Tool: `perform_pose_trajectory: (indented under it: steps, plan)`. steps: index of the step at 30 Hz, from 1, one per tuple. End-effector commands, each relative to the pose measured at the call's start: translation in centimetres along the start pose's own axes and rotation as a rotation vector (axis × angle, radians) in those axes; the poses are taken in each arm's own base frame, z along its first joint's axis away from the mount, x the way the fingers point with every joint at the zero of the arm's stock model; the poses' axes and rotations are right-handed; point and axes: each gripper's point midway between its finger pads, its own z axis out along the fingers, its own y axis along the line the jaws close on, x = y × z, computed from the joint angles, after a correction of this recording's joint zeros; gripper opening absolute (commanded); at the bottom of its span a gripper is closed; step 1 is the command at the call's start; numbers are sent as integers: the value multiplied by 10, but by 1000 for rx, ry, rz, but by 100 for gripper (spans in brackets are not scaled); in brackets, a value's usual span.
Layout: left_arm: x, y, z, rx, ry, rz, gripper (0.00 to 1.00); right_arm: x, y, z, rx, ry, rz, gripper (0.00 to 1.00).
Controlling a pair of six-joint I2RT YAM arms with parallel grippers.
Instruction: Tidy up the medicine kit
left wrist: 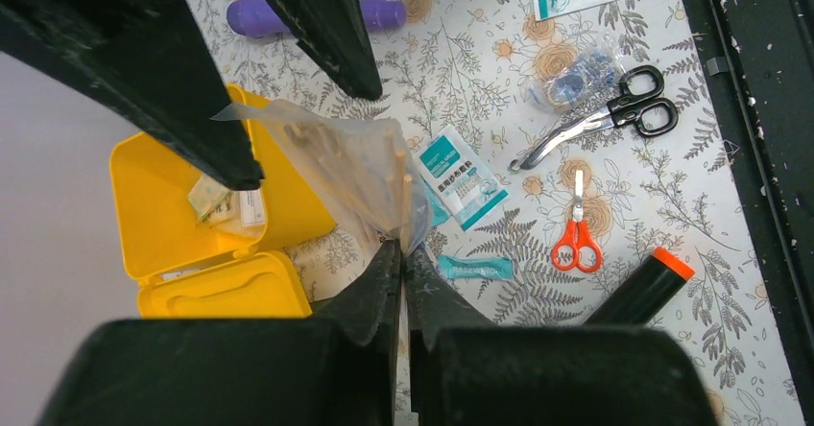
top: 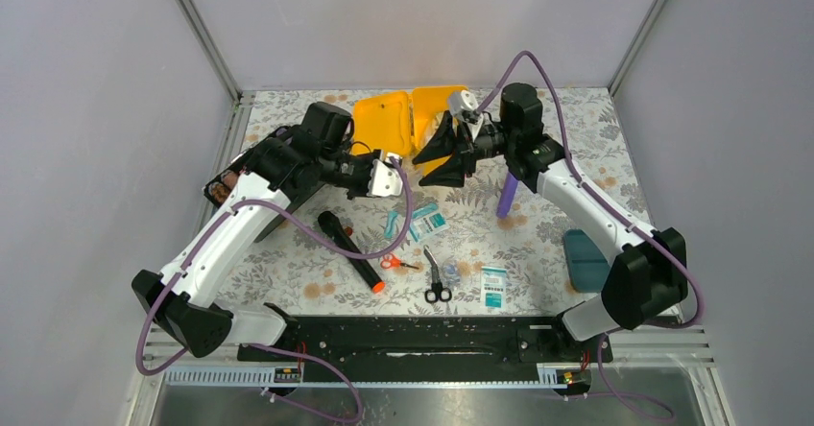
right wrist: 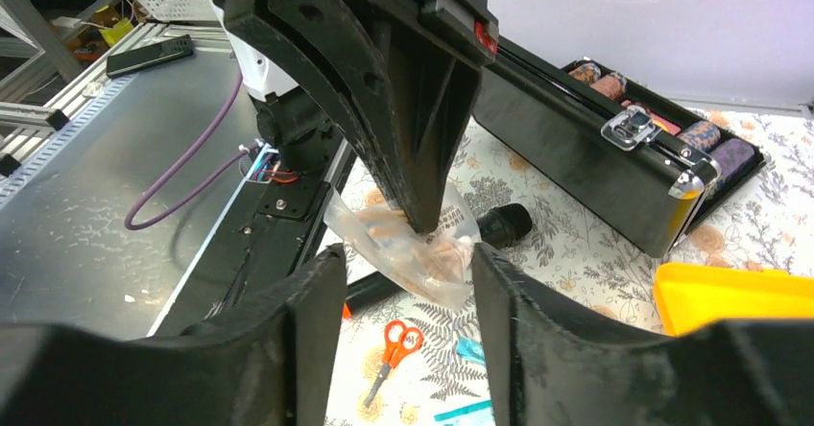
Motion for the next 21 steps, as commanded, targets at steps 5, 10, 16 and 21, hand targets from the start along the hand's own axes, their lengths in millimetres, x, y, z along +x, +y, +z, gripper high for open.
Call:
perform_pose_trajectory:
  steps: [5,10,16,21]
  plan:
    - [-24,16,-10,-55,-135,-82,0,-7,-4,4,16,8,-6,35]
    - [-16,22,-5,-108,-147,-189,5,-2,-14,2,75,23,12,1]
    - [2,28,0,-195,-109,-389,44,5,-63,-15,362,52,80,0]
    - [24,15,-2,-216,-9,-536,48,11,-124,-63,724,84,97,0]
